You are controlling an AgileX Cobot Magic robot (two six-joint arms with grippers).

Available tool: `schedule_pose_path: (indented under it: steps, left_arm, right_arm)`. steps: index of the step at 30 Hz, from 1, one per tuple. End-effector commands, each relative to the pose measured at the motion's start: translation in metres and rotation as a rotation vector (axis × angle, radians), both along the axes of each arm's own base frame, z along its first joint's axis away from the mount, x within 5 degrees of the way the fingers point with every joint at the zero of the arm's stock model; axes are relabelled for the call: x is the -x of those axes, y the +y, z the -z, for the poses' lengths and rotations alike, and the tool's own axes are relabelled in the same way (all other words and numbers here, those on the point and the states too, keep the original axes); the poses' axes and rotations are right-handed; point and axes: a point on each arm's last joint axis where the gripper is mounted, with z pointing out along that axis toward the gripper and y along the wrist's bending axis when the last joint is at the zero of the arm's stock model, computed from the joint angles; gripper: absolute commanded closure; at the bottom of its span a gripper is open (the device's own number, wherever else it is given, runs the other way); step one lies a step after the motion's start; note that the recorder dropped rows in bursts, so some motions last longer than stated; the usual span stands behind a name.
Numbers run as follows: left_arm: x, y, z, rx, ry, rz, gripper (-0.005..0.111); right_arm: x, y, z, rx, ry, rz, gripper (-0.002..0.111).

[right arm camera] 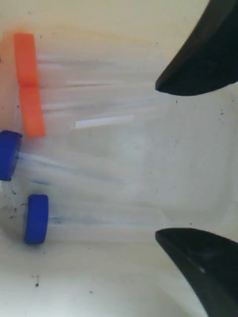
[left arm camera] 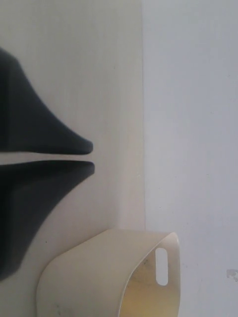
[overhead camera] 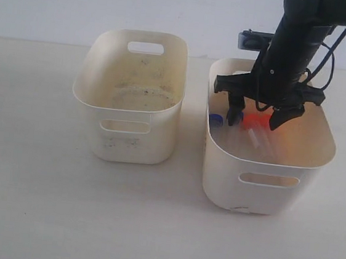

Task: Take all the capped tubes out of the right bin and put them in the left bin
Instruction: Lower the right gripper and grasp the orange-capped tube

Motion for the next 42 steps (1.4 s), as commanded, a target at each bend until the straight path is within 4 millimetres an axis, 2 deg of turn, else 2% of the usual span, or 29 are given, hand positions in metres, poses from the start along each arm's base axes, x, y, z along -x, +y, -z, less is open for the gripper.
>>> schedule_pose_path:
  steps: [1, 6, 9, 21, 26, 34, 42]
  left_arm:
    - [0.0, 0.0, -0.002, 0.008, -0.01, 0.007, 0.103]
    - [0.0, 0.0, -0.002, 0.008, -0.01, 0.007, 0.103]
    - [0.0, 0.0, -0.002, 0.008, -0.01, 0.007, 0.103]
    - [0.0, 0.0, -0.002, 0.008, -0.01, 0.007, 0.103]
    - [0.0, 0.0, -0.002, 0.008, -0.01, 0.007, 0.103]
    - [0.0, 0.0, -0.002, 0.008, -0.01, 0.007, 0.103]
    - [0.0, 0.0, -0.002, 0.008, -0.01, 0.007, 0.103]
  right_arm:
    - [-0.004, -0.003, -0.003, 0.013, -0.039, -0.002, 0.037]
    - [-0.005, -0.003, 0.003, 0.017, -0.041, -0.003, 0.037]
    - [-0.007, -0.003, 0.018, 0.027, 0.003, -0.003, 0.037]
    - [-0.01, -0.01, 0.052, 0.148, 0.098, -0.015, 0.037]
    - [-0.01, -0.01, 0.068, 0.155, 0.139, -0.016, 0.044]
    - [-0.009, -0.013, 0.075, 0.199, 0.167, -0.05, 0.045]
    - [-0.009, -0.023, 0.073, 0.301, 0.172, -0.052, 0.045]
